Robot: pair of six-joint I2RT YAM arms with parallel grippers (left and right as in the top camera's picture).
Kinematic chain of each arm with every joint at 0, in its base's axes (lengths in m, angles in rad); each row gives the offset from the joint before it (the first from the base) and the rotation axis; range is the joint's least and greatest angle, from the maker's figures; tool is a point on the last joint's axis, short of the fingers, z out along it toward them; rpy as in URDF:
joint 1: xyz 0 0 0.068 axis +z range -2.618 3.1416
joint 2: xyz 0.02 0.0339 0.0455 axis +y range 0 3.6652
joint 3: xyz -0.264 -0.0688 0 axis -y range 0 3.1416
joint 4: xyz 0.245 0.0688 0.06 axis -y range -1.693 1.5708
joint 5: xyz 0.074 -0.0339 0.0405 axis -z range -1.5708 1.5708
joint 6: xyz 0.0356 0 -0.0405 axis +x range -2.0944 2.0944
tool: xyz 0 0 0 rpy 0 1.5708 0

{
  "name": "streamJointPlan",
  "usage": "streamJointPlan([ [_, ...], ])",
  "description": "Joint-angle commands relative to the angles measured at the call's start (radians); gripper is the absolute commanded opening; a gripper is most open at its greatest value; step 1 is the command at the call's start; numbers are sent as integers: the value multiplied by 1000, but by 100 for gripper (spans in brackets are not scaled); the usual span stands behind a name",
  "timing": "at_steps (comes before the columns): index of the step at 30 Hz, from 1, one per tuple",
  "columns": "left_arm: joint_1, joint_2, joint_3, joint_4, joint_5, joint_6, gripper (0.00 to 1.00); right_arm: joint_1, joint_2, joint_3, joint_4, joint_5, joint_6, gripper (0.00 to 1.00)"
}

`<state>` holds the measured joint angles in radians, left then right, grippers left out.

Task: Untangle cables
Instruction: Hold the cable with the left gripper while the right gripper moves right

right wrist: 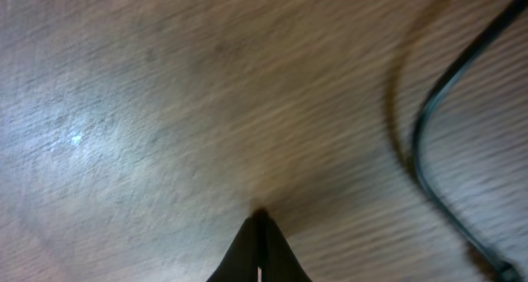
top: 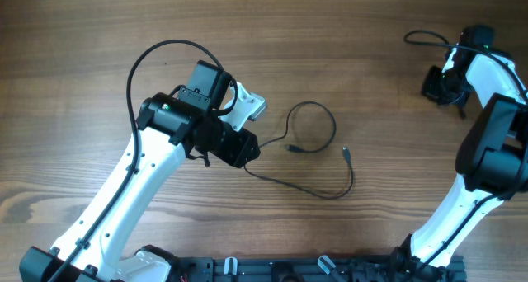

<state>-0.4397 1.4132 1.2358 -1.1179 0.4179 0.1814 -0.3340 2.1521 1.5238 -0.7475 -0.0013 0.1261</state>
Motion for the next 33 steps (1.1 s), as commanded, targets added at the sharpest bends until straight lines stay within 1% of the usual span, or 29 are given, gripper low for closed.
streamJointPlan([
  [1,-4,5,-6,-1,20,-6,43,-57,21,-58,42,61,9,4],
  [4,-4,5,-6,-1,20,-6,43,-118,24,-60,75,61,29,4],
  [10,-4,5,-6,0,20,-6,43,-294,58,-60,119,56,87,4],
  [15,-4,5,-6,-1,20,-10,43,-430,89,-60,163,-50,96,4],
  [20,-4,5,-6,-1,20,-10,43,-534,89,-60,182,-59,149,4],
  [23,-4,5,-6,0,20,-10,43,-593,89,-60,190,-140,171,4],
  [25,-4,5,-6,0,20,-10,43,-613,89,-60,189,-204,174,4],
  [27,-4,5,-6,0,20,-10,43,-621,89,-60,174,-260,208,5],
  [28,-4,5,-6,0,20,-10,43,-620,89,-60,157,-260,239,6],
  [29,-4,5,-6,0,20,-10,43,-619,89,-60,134,-260,273,11],
  [30,-4,5,-6,0,20,-9,43,-618,89,-60,115,-260,296,14],
  [33,-4,5,-6,-1,20,-10,42,-618,88,-60,48,-258,323,23],
])
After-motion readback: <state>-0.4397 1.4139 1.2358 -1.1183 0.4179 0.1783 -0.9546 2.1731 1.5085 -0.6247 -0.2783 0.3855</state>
